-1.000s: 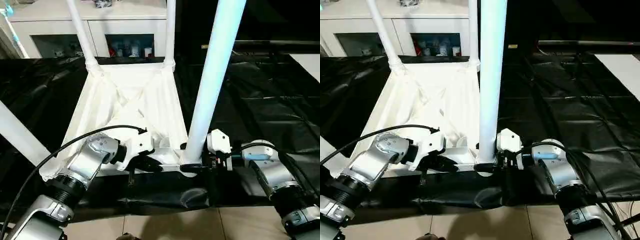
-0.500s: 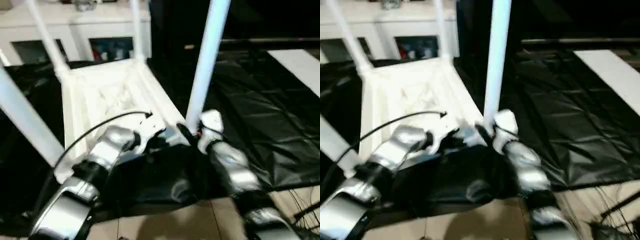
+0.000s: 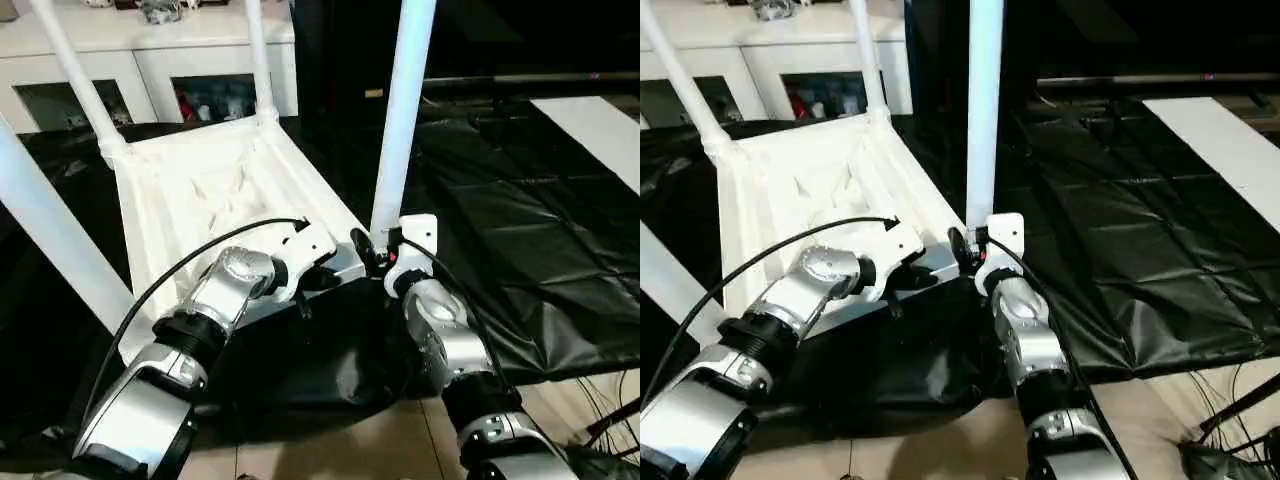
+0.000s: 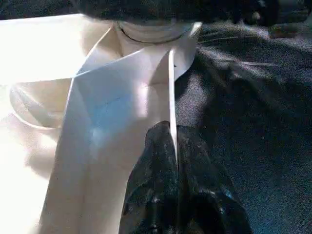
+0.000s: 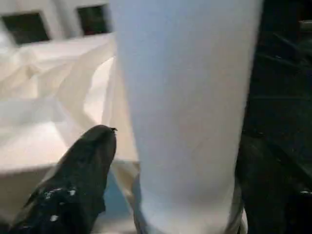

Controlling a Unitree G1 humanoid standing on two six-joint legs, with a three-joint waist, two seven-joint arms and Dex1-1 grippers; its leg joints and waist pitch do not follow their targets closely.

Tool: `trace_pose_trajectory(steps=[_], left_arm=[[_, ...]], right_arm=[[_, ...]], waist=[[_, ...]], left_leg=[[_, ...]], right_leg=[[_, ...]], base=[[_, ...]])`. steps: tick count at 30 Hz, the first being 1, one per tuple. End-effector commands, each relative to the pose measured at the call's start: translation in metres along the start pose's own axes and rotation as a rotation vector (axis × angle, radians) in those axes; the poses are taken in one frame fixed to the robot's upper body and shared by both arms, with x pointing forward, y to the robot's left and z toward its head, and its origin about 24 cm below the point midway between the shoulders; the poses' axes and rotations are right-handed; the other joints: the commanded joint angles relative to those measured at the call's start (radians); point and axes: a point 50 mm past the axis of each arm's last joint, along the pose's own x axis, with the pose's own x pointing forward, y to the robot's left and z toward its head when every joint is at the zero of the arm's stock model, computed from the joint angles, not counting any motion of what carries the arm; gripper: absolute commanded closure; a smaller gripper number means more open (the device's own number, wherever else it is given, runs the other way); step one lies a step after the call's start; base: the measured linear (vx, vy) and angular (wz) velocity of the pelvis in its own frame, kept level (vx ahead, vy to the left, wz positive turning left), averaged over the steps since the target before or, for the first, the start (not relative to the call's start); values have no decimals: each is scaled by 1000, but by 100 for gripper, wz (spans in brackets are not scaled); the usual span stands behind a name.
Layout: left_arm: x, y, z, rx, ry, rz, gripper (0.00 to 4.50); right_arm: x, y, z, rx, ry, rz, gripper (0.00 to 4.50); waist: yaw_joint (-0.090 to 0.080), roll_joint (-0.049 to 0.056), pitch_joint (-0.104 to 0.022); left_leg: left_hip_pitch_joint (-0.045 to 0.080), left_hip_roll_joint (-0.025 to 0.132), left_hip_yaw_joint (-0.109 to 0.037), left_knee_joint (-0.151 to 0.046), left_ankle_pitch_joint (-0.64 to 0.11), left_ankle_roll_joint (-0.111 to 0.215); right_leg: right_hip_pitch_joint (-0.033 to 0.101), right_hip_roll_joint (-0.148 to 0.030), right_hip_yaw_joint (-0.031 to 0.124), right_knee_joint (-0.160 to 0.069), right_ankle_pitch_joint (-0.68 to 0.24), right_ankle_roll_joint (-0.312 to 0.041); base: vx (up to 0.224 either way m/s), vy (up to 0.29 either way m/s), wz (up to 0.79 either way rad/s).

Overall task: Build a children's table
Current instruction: Rotate leg to tighten

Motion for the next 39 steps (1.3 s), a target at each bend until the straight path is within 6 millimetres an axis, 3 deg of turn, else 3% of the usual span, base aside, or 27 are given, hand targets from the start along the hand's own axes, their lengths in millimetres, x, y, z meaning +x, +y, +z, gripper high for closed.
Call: trace_pose_trajectory(steps=[1,5,6,8,11,16,17,21,26,39], left_arm=[[3,-5,-12,13,55,-16,450],[-4,-8,-15,32,52,-71,450],[-5,-9,-15,36,50,-84,450],[-10,-12,-16,61,43,-142,450],[-15,-14,-18,85,38,-188,450],[-32,-26,-18,116,0,-370,450],[-36,-29,-19,120,10,-407,450],[-42,-32,-22,117,28,-445,450],[-42,-31,-23,120,34,-426,450],[-43,-29,-21,119,42,-416,450]], right_arm=[[2,23,-1,-48,25,148,47],[-9,5,9,-169,39,327,47],[-12,2,11,-177,37,360,47],[-23,-9,18,-225,45,503,47],[-33,-14,22,-261,64,619,47],[-56,-24,26,-306,138,849,47],[-59,-28,26,-319,158,882,47],[-61,-34,28,-341,196,929,47],[-57,-38,26,-429,246,919,47],[-56,-44,19,-480,306,915,47]], waist=[[7,-4,-57],[11,-4,-59],[11,3,-59],[13,0,-63],[21,-2,-66],[38,-6,-65],[40,-4,-64],[55,-3,-59],[57,-5,-59],[50,-7,-62]], left_leg=[[18,33,-26,-85,-386,-5],[12,36,-28,-84,-355,9],[12,36,-27,-82,-349,12],[16,37,-23,-76,-334,28],[12,38,-20,-69,-267,62],[12,44,-19,-70,-244,74],[15,46,-17,-71,-255,72],[26,47,-13,-73,-296,46],[22,43,-17,-77,-313,14],[18,41,-17,-71,-280,37]], right_leg=[[33,-57,40,-95,-316,-187],[45,-57,39,-91,-282,-183],[42,-56,40,-88,-267,-186],[41,-55,41,-86,-211,-211],[48,-54,40,-76,-111,-241],[50,-54,36,-69,-121,-256],[44,-53,38,-71,-138,-256],[33,-54,42,-79,-210,-249],[36,-55,43,-79,-248,-223],[39,-52,41,-76,-213,-230]], base=[[0,0,0],[0,0,0],[0,0,0],[0,0,0],[0,0,0],[0,0,0],[0,0,0],[0,0,0],[0,0,0],[0,0,0]])
